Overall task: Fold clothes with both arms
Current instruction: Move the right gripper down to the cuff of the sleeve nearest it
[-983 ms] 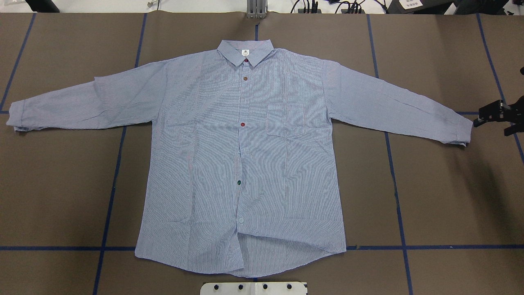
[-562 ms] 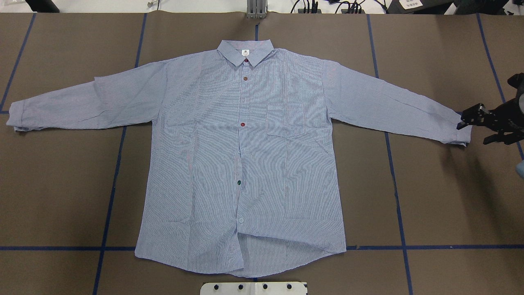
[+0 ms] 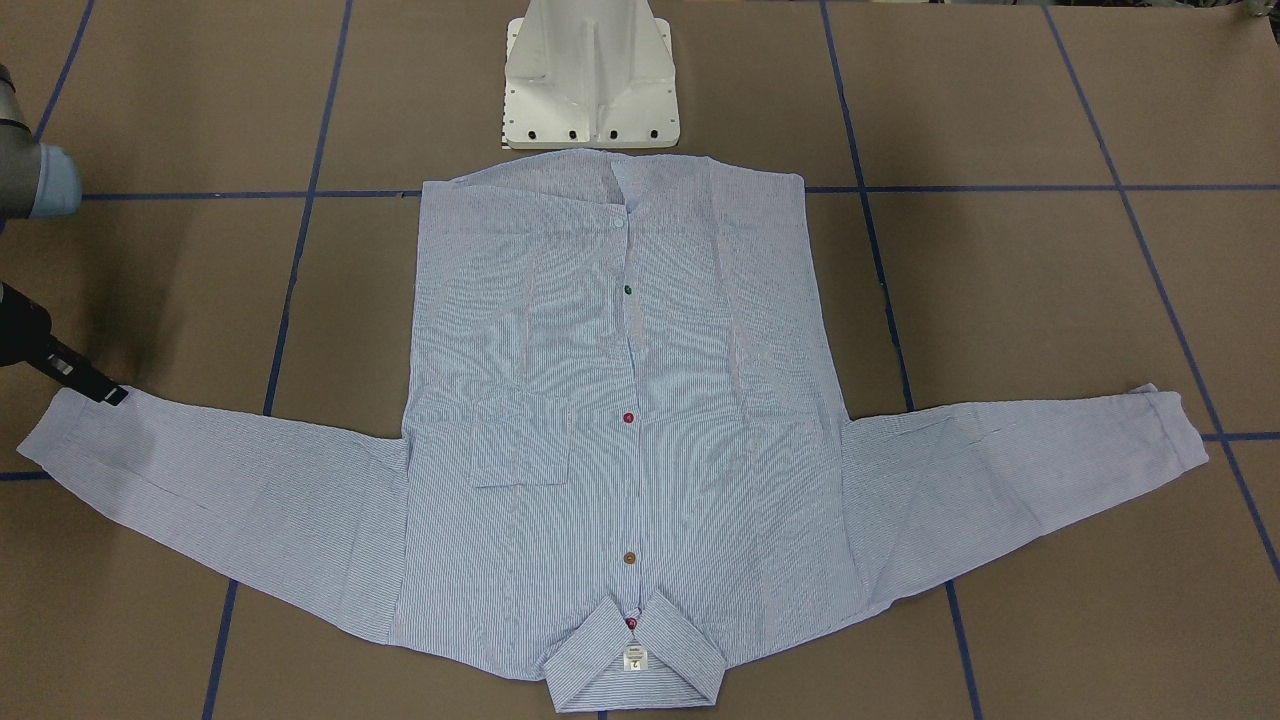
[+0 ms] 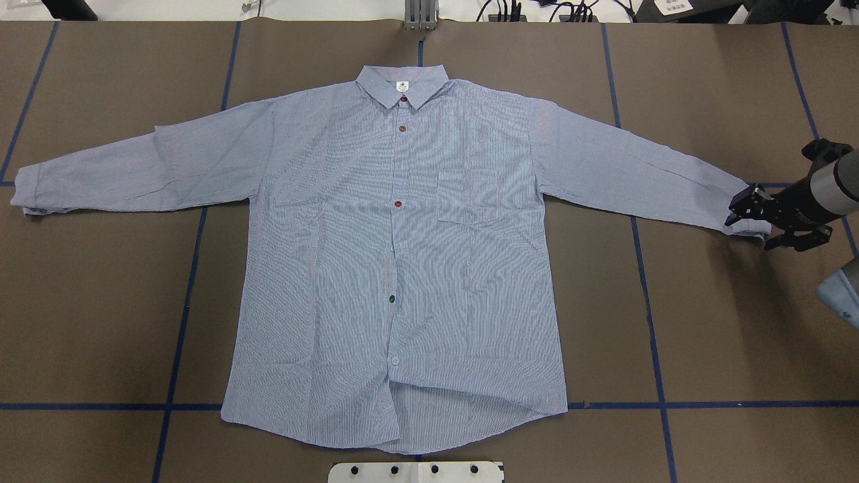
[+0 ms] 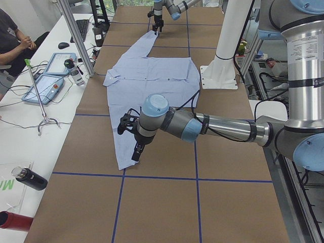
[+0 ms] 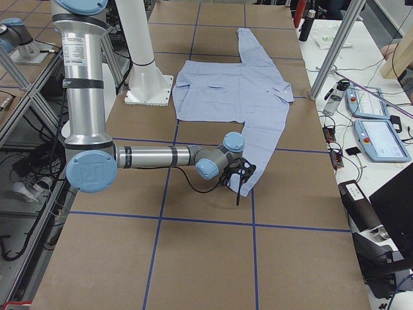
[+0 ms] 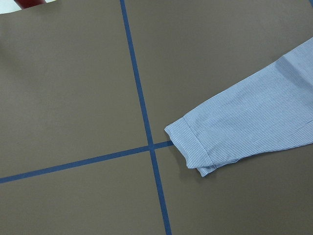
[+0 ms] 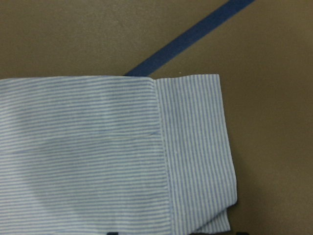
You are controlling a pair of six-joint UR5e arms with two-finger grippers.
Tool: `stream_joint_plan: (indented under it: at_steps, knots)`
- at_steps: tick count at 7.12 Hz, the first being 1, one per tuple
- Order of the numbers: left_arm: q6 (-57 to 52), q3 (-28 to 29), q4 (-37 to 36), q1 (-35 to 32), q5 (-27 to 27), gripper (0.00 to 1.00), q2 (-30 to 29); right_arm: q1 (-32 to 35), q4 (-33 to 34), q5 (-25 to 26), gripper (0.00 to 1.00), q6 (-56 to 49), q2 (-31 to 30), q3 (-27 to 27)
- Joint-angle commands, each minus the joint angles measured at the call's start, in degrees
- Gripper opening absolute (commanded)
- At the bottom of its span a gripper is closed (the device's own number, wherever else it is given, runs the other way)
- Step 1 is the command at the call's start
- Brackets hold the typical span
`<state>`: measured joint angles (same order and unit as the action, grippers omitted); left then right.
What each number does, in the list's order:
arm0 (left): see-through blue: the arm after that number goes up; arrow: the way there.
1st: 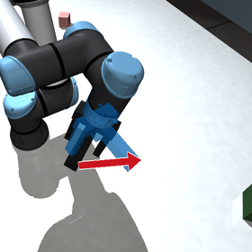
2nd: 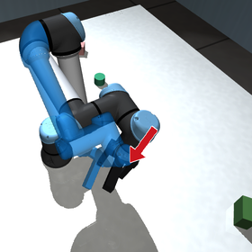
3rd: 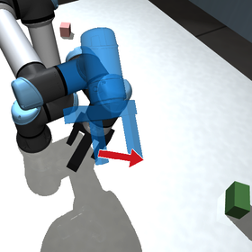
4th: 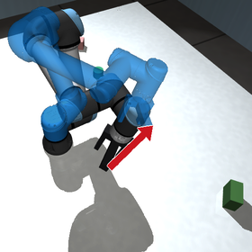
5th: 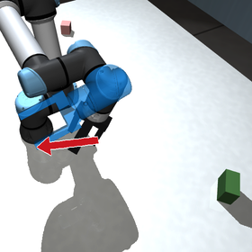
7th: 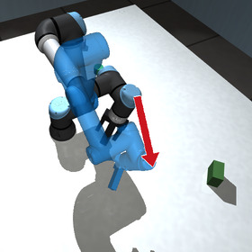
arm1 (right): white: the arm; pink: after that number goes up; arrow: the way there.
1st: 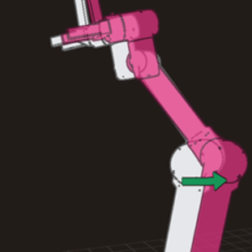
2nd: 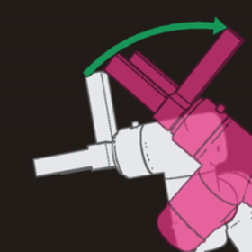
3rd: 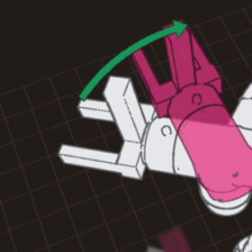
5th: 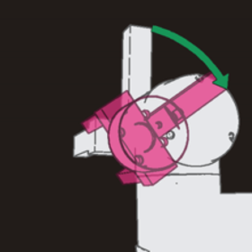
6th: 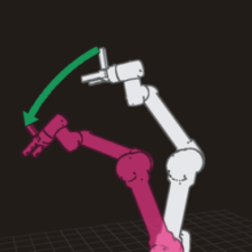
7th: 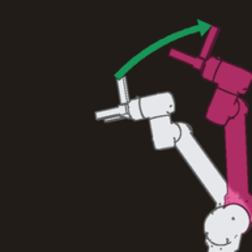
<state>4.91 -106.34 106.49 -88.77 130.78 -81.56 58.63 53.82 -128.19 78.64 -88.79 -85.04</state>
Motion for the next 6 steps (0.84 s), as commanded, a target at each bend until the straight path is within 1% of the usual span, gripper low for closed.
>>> stream_joint_plan:
  at_steps: [1,2,4,6]
  knots:
    - [0.0,0.0,0.5,0.0,0.0,0.99,0.0,0.1,-3.3,0.2,0.82,0.3,-2.5,0.1]
    - [0.2,0.0,0.6,0.0,0.0,0.99,0.0,0.4,-4.2,0.2,0.81,0.7,-2.9,0.2]
    - [0.2,-0.4,0.6,0.0,-0.1,0.99,0.0,2.1,-4.3,0.4,0.75,0.6,-2.7,1.2]
    - [0.2,-0.4,0.6,-0.1,-0.1,0.99,0.0,2.4,-4.3,0.4,0.73,0.5,-2.0,2.5]
